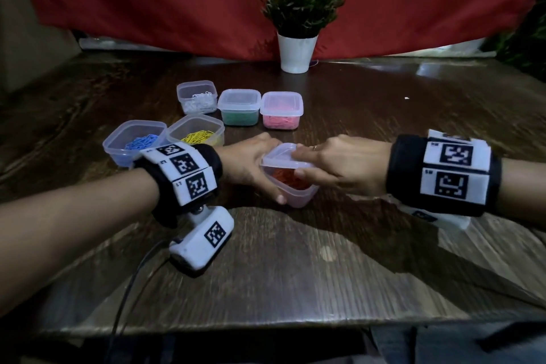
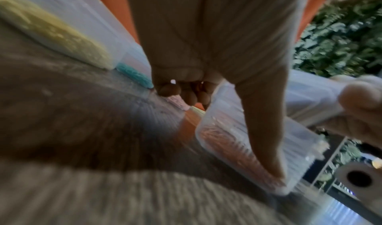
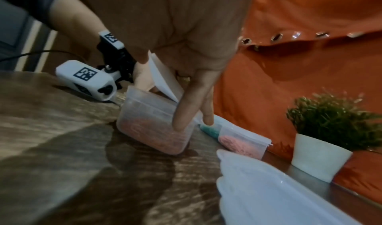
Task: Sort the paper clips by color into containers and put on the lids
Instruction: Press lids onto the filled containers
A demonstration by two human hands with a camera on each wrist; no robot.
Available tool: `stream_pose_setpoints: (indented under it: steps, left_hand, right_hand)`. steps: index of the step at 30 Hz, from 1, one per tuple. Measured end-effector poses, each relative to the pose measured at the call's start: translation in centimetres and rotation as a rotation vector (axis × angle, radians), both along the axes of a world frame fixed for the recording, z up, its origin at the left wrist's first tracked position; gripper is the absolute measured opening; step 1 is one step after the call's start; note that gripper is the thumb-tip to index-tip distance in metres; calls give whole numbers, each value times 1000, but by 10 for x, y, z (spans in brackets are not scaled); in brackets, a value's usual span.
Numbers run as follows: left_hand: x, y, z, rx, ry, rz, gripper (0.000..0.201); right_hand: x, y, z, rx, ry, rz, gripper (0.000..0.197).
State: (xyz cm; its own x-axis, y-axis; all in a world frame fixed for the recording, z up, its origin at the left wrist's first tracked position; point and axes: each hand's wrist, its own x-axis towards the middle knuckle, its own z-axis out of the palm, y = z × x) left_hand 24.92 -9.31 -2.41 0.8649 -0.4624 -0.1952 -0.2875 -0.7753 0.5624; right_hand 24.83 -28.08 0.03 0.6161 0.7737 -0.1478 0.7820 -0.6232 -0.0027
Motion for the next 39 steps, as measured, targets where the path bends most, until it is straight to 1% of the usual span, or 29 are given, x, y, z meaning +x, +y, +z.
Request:
stream_pose_setpoints:
  steps: [3,5,6,7,9,11,13,14,16,17,18,19,20,21,22,23,25,26,28,30,32,35,37,38,39]
  left_hand:
    - [-1,-2,3,35,30,42,66]
    - [-4,0,8,101,68,34,75]
    - [-6,4,11,142,103,62,79]
    - [-9,8,14,179,130,128,80]
    - [-17,16,16,193,147,254,78]
    - [-24,18,10,81,213,240,76]
    - [-34,12,4,-74,269,239,60]
    - [-36,9,2,-122,267,263,59]
    - [-38,7,-3,-159,278,294,70]
    - [-39,6,-5,-174,303,290,70]
    - [-41,5,-6,-210,349,289,65]
    - [-42,6,-8,-264,409,298,55]
    - [-43,5,-9,-337,468,319,41]
    - [-45,5,-8,-409,521,350,24]
    - [-46,4,-7,-467,570,381,16]
    - [-46,6,-7,-507,610,399,16]
    - [-44,7,-7,-561,663,403,26]
    - [-44,5,-6,-568,668,417,25]
    - [-42,0,-6,-547,641,480,13]
    - [-41,-4,-7,-542,614,555,14]
    - [-40,-6,-7,-562,607,591,14]
    - [-42,-6,-4,-565,592,587,12]
    - [-46,-7,0,-554,581,597,9]
    - [-47,-7,1,-539,555,587,13]
    - [-48,-7,1,-509,498,570,29]
  right_hand:
    - [2,-4,-1,84,128,1,54]
    - [2,-8,-2,140,207,-45,56]
    - [1,-9,-2,160,233,-65,52]
    - [-1,-9,-2,182,242,-71,49]
    - [-4,-7,-4,215,221,-50,45]
    - [-5,-2,-7,211,176,-48,46]
    - [-6,5,-9,197,157,-88,43]
    - [-7,7,-10,203,165,-112,37]
    - [-10,8,-13,224,180,-141,22]
    - [-12,7,-15,243,187,-147,16]
    - [-13,6,-17,252,186,-146,13]
    - [-14,5,-19,239,172,-146,20]
    - [-15,3,-21,207,151,-150,30]
    - [-16,2,-24,181,136,-165,35]
    - [-17,2,-26,172,125,-174,36]
    - [-19,2,-26,169,115,-177,34]
    - [-21,2,-28,162,89,-173,33]
    - [-22,3,-29,160,76,-170,33]
    - [-24,5,-30,180,32,-152,35]
    - [-26,8,-28,247,12,-147,35]
    - [-26,9,-22,319,45,-171,36]
    - [-21,7,-15,447,101,-181,30]
    - [-17,5,-12,516,124,-211,33]
    - [-16,5,-11,524,133,-231,35]
    - [-15,4,-11,528,142,-246,37]
